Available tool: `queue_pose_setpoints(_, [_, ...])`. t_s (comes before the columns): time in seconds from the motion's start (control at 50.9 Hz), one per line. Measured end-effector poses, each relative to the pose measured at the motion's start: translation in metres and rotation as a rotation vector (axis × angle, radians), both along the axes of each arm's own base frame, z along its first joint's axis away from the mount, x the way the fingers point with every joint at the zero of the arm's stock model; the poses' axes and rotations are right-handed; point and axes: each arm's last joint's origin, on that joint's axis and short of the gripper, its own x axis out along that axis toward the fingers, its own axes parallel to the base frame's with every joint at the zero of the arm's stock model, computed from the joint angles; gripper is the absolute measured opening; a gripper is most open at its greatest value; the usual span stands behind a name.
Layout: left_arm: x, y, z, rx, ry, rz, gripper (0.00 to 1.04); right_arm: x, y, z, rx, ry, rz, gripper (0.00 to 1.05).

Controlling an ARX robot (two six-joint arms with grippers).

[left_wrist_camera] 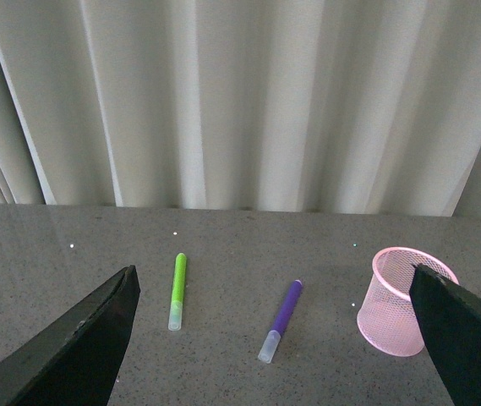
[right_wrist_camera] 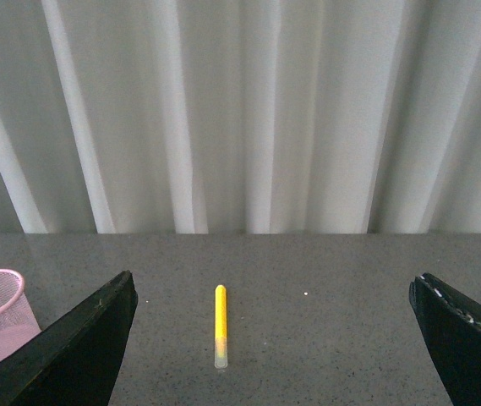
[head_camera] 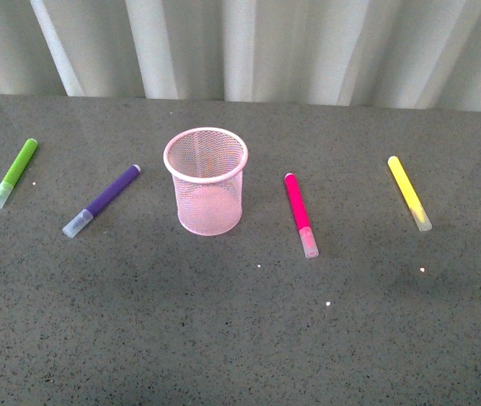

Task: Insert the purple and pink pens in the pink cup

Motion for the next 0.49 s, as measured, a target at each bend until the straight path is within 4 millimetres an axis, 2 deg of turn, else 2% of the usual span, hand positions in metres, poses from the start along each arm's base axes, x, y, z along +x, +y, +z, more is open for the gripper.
queue_pose_setpoints(0.491, [0.0000, 0.0000, 0.0000, 0.000, 0.000, 0.000, 0.98, 0.0000, 0.0000, 0.0000, 0.000, 0.000, 0.000, 0.98])
